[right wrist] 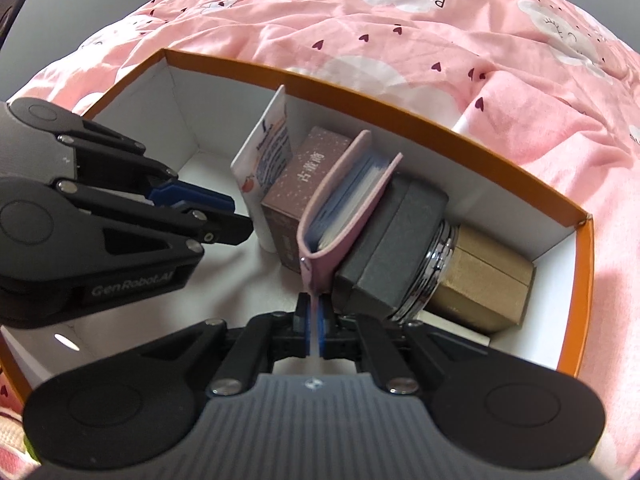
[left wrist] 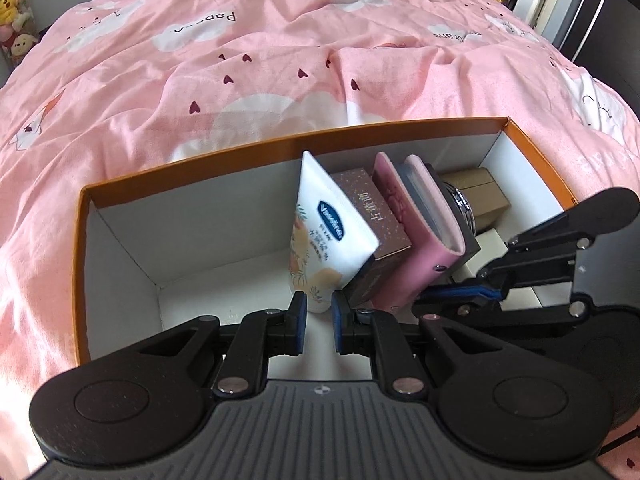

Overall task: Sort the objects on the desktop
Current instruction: 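Open the left tool to release the Vaseline tube upright in the box, then grasp the white crocheted bunny with the left tool while the right tool reaches toward the plush dog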

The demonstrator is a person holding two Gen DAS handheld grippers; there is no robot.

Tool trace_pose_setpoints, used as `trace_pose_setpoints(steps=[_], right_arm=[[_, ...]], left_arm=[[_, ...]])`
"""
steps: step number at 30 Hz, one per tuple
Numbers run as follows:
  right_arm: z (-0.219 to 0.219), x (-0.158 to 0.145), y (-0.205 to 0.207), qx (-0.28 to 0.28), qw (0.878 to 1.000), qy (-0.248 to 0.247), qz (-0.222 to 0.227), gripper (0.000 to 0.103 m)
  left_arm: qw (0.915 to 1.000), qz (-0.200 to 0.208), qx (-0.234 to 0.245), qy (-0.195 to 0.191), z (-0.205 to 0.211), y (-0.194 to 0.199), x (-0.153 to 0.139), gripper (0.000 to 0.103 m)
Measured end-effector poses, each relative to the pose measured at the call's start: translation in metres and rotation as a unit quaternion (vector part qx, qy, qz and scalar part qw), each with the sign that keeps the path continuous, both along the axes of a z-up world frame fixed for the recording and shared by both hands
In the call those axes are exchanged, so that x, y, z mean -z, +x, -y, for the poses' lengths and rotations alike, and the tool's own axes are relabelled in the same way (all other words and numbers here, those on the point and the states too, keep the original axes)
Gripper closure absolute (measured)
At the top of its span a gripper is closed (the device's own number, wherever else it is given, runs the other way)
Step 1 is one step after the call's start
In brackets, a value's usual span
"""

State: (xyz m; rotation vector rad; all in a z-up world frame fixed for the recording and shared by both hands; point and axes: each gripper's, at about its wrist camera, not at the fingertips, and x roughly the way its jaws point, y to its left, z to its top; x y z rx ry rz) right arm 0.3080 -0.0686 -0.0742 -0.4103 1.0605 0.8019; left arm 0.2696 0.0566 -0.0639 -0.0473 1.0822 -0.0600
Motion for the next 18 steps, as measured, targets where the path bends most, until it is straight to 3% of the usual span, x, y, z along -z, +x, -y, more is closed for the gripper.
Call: trace_pose_setpoints(steps=[9, 12, 14, 18], right_arm=[[0.010, -0.015, -0.011, 0.016, 1.000, 0.016, 0.012, 0.096], [0.020, -0.030, -0.022, 0.029, 0.998, 0.038, 0.031, 0.089], [0.029, -0.041, -0.033, 0.038, 0.997, 0.057, 0.044, 0.079], [0.048, -0.064, -0.059, 0.059, 0.991, 0.098, 0.065, 0.075]], left_arm=[[0.9998, 0.018, 0.004, -0.003, 0.000, -0.016, -0.017, 0.089], [0.9988, 0.048, 0.007, 0.000, 0.002, -0.035, -0.035, 0.089], [0.9978, 0.066, 0.009, -0.003, 0.005, -0.051, -0.048, 0.089], [0.9948, 0.100, 0.007, -0.017, 0.008, -0.085, -0.074, 0.088]])
